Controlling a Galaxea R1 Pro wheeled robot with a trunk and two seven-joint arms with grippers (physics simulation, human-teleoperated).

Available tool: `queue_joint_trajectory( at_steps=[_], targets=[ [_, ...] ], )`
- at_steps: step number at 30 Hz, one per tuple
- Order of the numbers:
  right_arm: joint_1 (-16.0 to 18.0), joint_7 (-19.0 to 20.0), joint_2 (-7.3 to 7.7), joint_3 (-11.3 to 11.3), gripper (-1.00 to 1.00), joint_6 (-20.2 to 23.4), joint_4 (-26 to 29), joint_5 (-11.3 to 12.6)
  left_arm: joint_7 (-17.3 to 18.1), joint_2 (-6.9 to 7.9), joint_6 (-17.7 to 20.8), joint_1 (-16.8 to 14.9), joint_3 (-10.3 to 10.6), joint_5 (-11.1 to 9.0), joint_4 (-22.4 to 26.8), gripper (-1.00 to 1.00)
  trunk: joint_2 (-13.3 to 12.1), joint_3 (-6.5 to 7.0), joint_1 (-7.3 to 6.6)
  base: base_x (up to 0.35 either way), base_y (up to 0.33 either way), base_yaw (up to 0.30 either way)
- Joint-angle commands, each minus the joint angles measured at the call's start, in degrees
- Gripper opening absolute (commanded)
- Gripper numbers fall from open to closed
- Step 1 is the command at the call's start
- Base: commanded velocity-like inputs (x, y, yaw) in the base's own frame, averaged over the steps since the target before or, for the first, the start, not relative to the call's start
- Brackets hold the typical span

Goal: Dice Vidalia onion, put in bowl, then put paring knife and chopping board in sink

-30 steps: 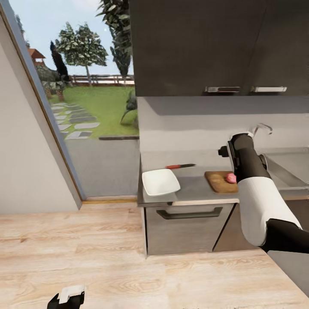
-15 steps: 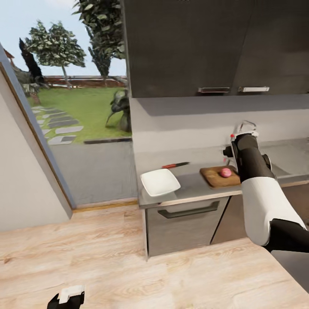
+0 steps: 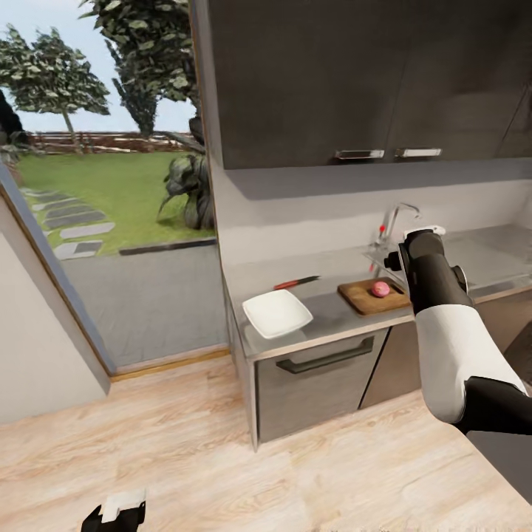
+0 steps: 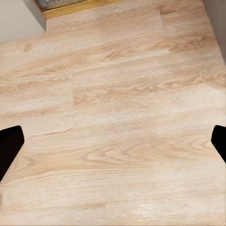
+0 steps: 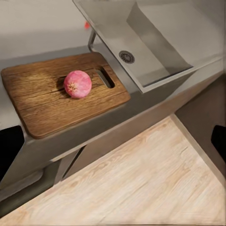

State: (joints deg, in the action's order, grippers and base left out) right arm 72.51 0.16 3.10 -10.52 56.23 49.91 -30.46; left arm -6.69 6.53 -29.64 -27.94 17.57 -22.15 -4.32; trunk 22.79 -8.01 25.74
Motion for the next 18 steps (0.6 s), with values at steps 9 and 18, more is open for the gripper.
queue_joint_trajectory(
  at_steps=[9,18],
  targets=[
    [0.08,0.09,-0.02,-0.03,1.0,0.19,0.01,-0.04,-0.17,-0.03,-0.24,-0.06,0.47,-0.18,-0.16,1.0,0.13,-0.13,0.04,0.07,0.308,-0.172],
    [0.09,0.1,-0.11,-0.03,1.0,0.19,0.01,0.05,-0.17,-0.03,-0.24,-0.07,0.45,-0.18,-0.17,1.0,0.13,-0.13,0.04,0.097,0.308,-0.132]
  ],
)
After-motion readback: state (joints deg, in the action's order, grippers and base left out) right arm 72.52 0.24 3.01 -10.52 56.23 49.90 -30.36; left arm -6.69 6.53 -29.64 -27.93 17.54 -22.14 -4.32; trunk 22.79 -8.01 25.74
